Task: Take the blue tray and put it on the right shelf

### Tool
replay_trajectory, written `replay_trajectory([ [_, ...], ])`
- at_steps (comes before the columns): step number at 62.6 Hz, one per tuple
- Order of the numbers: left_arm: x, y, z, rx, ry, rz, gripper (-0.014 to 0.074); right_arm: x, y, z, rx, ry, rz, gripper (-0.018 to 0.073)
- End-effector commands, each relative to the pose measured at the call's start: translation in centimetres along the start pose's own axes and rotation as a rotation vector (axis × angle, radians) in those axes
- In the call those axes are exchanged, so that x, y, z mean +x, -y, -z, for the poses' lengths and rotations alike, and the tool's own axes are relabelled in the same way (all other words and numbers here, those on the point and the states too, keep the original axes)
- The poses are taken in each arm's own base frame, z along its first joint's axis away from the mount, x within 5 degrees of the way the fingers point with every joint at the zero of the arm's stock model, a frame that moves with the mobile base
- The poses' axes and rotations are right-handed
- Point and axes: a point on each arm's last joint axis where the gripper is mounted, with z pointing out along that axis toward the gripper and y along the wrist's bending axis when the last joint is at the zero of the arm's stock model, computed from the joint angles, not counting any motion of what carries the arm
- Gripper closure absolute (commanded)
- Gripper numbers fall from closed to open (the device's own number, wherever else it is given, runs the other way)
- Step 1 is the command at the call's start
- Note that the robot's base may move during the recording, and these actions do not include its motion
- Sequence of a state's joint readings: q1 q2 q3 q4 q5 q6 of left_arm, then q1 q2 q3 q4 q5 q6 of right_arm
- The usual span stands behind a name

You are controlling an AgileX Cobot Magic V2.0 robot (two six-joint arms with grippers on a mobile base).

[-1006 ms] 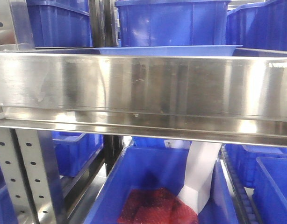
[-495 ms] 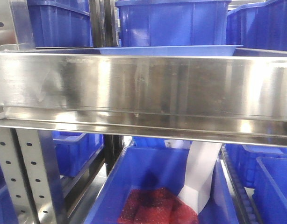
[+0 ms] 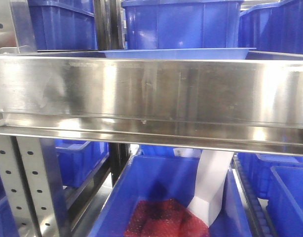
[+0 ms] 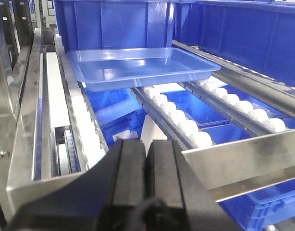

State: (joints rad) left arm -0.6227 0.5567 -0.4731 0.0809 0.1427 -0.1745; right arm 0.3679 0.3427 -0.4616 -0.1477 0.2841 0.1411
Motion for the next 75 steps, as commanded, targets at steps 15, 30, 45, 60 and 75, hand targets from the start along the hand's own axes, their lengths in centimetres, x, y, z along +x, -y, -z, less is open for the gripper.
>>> replay_trajectory([
  [15,-0.5,-1.3,4.7,-0.168,0.108,-0.049,0.0644,-1.7,-0.1,0.2,-0.012,0.117,0.027,0.0502],
  [30,5.3,-2.6,7.0,-0.443,0.230,-0.010,0.0644,-1.7,-0.1,0.2,-0.012,0.117,0.027,0.0502],
  [45,11.1,-4.4,6.2,-0.621,0.315,-0.017,0.0644,-1.7,-0.1,0.2,-0.011,0.116,0.027,0.0502],
  [60,12.2,-4.6,6.0,-0.624,0.282,-0.003,0.0644,-1.7,-0.1,0.2,-0.011,0.114,0.027,0.0502],
  [75,12.2,-4.6,6.0,-0.624,0.282,-0.003,0.0644,-1.7,-0.1,0.2,-0.011,0.115,0.027,0.0502],
])
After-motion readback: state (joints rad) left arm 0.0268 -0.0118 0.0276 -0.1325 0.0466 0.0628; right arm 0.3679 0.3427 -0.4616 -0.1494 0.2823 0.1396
